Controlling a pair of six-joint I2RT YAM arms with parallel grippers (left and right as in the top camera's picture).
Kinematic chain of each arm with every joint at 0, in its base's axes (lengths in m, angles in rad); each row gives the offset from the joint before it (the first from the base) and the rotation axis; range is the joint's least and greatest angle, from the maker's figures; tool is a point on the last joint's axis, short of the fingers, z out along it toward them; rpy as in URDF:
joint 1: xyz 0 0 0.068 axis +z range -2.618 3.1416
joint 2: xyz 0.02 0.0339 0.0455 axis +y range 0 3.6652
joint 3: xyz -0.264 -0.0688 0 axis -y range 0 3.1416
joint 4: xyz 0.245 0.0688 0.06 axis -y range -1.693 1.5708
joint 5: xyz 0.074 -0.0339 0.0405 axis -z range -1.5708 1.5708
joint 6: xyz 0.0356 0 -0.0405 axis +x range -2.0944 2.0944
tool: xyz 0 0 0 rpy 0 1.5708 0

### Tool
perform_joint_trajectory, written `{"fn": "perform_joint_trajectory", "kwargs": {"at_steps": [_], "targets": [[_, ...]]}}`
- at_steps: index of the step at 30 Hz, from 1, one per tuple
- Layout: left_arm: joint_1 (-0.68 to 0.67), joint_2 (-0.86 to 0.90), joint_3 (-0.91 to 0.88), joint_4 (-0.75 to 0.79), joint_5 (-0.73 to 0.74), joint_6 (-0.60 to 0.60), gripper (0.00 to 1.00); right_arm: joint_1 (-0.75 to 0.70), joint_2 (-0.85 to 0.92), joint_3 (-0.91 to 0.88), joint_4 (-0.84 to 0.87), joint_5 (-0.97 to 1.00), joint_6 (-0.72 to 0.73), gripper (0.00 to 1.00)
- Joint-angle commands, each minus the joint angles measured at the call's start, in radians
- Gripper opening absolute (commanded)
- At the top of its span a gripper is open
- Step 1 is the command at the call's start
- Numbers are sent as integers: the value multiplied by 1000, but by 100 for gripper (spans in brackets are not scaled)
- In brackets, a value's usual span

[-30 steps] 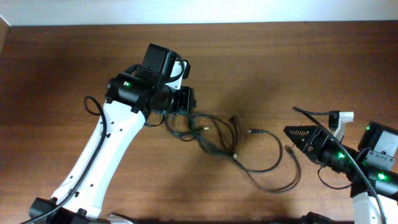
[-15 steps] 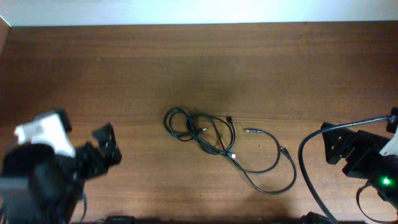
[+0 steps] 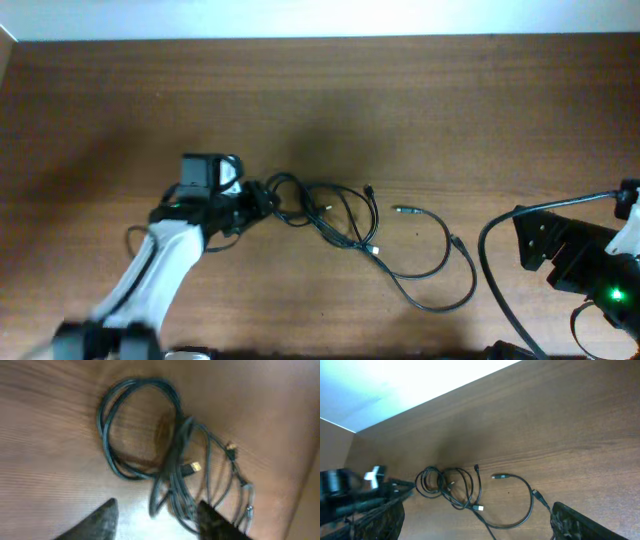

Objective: Untangle cables

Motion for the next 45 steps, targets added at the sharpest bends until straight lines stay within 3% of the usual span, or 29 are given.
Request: {"fn": "perform_joint_trajectory", "kwargs": {"at_steps": [1, 3, 4, 5, 6, 7, 8, 10, 11, 12, 14, 16, 19, 20, 22, 25, 27, 29, 37, 38, 39, 40, 41, 43, 45], "targets": [[-85, 143, -6, 134, 114, 151, 54, -5, -3, 8, 2, 2, -11, 93], [-115, 182, -6, 186, 57, 170, 55, -5, -3, 8, 2, 2, -11, 94], [-133, 206, -6, 200, -20, 170, 45, -5, -3, 8, -3, 2, -11, 94], [-144, 220, -6, 213, -39, 170, 13, -5, -3, 7, -9, 2, -11, 96], [-144, 214, 0, 238, 17, 171, 0, -5, -3, 7, -22, -7, -11, 99], [-135, 195, 27, 234, 106, 184, 0, -5, -3, 7, -38, -16, -11, 77], [-122, 135, 76, 227, 286, 216, 0, -5, -3, 5, -59, -29, -11, 50], [-117, 40, 119, 228, 444, 224, 0, -5, -3, -13, -79, -77, -11, 34], [-117, -58, 139, 228, 531, 286, 0, -5, -3, -63, -91, -164, -13, 26], [-117, -154, 140, 239, 570, 290, 0, -5, -4, -110, -92, -195, -16, 23], [-117, -305, 140, 244, 571, 280, 0, -5, -4, -222, -91, -261, -45, 24], [-117, -412, 140, 319, 571, 193, 0, -5, -3, -307, -91, -356, -128, 31], [-117, -523, 140, 539, 558, 42, 0, -5, -4, -380, -61, -380, -127, 34], [-117, -538, 140, 672, 541, -23, 0, -5, -4, -408, -38, -433, -128, 39], [-117, -538, 140, 744, 494, -79, 0, -3, -4, -464, 23, -529, -154, 45], [-117, -538, 140, 744, 410, -130, 1, 51, -3, -620, 256, -579, -126, 59], [-117, -538, 140, 743, 398, -132, 3, 156, 10, -698, 506, -568, -108, 72], [-117, -538, 140, 743, 397, -132, 5, 280, 85, -706, 674, -418, -11, 77], [-117, -537, 140, 743, 397, -132, 4, 793, 602, -706, 1365, -418, 518, 77], [-117, -537, 140, 743, 397, -132, 4, 831, 652, -706, 1493, -417, 579, 72], [-117, -537, 140, 743, 398, -132, 4, 855, 691, -706, 1584, -417, 622, 60], [-117, -537, 140, 742, 398, -132, 5, 861, 715, -706, 1623, -417, 645, 28], [-115, -537, 140, 743, 398, -131, 5, 857, 719, -706, 1617, -417, 640, 4], [-62, -537, 140, 643, 397, -74, 4, 808, 711, -706, 1618, -472, 641, 4], [25, -537, 140, 378, 339, 18, 0, 721, 708, -706, 1613, -558, 636, 4]]}}
